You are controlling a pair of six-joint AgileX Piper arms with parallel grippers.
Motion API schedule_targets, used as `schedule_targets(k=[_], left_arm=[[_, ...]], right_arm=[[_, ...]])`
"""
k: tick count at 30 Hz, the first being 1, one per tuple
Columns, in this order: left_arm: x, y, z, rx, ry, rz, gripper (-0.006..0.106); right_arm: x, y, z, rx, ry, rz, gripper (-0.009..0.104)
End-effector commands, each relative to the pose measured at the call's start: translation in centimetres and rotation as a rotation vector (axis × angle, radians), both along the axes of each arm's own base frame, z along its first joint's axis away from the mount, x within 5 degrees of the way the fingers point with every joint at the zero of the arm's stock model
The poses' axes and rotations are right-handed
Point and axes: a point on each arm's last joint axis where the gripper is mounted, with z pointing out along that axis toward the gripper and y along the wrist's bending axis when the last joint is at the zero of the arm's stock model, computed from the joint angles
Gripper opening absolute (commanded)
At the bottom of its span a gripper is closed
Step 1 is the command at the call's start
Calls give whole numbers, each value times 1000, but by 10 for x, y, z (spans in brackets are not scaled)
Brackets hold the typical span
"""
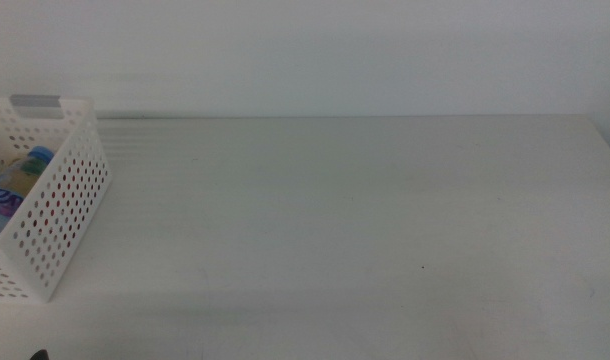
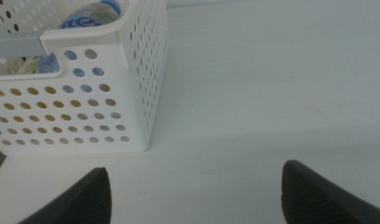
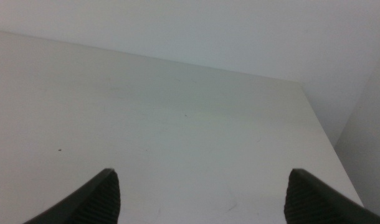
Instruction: Use arms to grab the bottles and put them into the dustbin to the left of the table.
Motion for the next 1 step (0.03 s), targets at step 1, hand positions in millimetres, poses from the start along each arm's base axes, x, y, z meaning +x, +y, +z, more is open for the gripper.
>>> schedule_targets(k=[1], left_arm=[[1,1,5,-16,-82,8,90]], right_arm=[[-1,0,11,-14,-108,-2,79]])
